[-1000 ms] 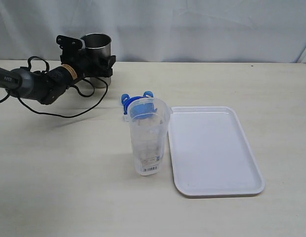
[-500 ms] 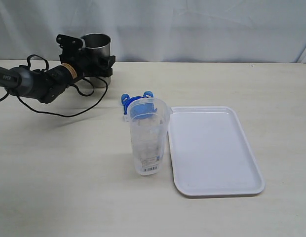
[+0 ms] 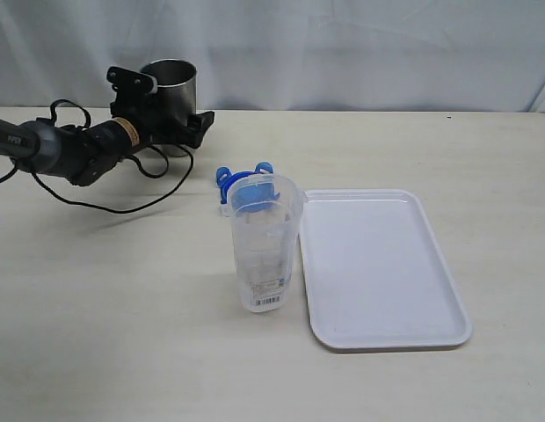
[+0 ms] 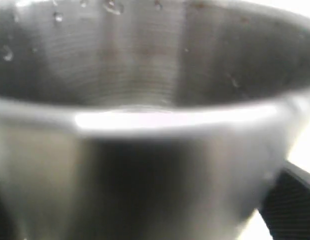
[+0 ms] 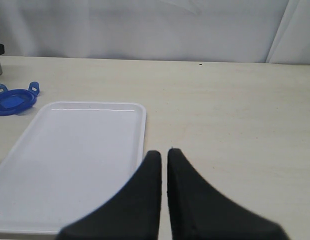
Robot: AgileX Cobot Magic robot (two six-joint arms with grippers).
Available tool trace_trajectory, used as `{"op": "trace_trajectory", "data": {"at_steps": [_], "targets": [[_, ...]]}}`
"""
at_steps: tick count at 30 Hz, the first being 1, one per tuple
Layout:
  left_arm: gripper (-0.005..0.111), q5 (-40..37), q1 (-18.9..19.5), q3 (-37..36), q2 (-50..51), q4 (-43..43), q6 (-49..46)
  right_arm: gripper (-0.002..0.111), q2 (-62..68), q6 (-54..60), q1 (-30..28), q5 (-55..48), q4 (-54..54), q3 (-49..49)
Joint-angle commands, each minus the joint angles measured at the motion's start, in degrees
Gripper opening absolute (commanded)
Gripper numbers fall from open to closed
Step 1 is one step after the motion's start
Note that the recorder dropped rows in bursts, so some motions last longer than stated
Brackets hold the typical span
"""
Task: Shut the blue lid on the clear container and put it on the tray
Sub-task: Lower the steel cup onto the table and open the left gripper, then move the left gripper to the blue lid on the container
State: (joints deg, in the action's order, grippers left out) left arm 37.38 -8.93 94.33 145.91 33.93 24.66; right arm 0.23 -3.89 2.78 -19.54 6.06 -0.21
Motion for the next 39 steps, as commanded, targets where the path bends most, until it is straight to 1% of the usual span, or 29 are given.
{"op": "trace_trajectory", "data": {"at_steps": [1, 4, 11, 19, 25, 31, 36, 39], "targets": [[0.104, 0.17, -0.49, 0.05, -0.15, 4.09, 1.09, 0.005, -0.23, 0.04, -0.12, -0.04, 0.42, 0.21], [0.104, -2.99, -0.49, 0.05, -0.28, 4.50, 3.40, 0.005, -0.23, 0.04, -0.12, -0.04, 0.42, 0.21], [0.104, -4.10, -0.49, -1.28, -1.69, 4.61, 5.16, 0.005, -0.23, 0.04, -0.12, -0.04, 0.42, 0.21], [0.104, -4.10, -0.49, -6.62, -5.95, 4.36, 5.24, 0.005, -0.23, 0.04, -0.12, -0.04, 0.42, 0.21], [0.104, -6.61, -0.10, -10.68, -8.84, 4.26, 5.24, 0.005, -0.23, 0.04, -0.12, -0.04, 0.42, 0.21], [0.104, -7.53, 1.47, -17.78, -13.55, 4.14, 5.13, 0.005, -0.23, 0.04, -0.12, -0.04, 0.42, 0.21], [0.104, -7.96, 3.27, -29.23, -20.99, 3.52, 3.13, 0.005, -0.23, 0.04, -0.12, -0.04, 0.42, 0.21], [0.104, -7.05, 4.17, -37.22, -28.95, 1.22, 0.43, 0.005, -0.23, 0.04, -0.12, -0.04, 0.42, 0.21]]}}
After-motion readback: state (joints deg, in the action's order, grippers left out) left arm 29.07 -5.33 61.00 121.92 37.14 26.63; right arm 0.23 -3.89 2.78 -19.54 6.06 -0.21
